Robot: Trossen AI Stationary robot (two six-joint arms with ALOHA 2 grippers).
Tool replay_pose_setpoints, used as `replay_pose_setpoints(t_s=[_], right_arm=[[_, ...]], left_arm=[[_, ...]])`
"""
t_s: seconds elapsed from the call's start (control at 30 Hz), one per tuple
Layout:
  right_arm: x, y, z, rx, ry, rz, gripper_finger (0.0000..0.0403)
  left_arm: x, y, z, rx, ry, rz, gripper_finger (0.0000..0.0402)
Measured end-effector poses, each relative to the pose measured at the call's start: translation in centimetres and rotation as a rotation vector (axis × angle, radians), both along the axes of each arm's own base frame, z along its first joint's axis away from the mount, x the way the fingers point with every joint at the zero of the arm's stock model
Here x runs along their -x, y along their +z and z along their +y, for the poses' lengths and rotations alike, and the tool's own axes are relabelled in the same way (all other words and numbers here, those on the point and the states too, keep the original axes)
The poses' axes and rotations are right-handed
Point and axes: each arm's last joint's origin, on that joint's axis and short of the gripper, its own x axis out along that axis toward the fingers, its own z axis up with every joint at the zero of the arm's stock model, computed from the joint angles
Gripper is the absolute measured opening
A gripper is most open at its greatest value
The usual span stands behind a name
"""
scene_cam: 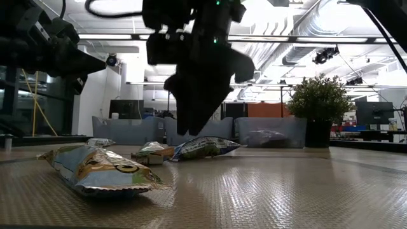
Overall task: Pick and place Granola Bars by type
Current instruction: Put the blue granola bar into the middle black bin
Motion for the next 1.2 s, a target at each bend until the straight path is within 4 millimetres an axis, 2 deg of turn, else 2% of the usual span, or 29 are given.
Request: replay_pose_setpoints(t_s=[0.23, 0.57, 1.2], right_arm=[[-0.4, -2.6, 0.1, -0.015, -0.012, 0.051, 0.0220], [-0.6, -2.9, 0.2, -0.047, -0.006, 0.051, 0.0218], [-0.5, -3.5, 0.6, -0.068, -0.016, 0.086, 0.0109]], left_arm=[[0.0, 0.0, 0.0, 0.000, 0.000, 0.001, 0.0000], [0.0, 0.0, 0.0, 0.000, 0.000, 0.000, 0.0000], [0.0, 0.0, 0.0, 0.000, 0.000, 0.000, 0.0000]])
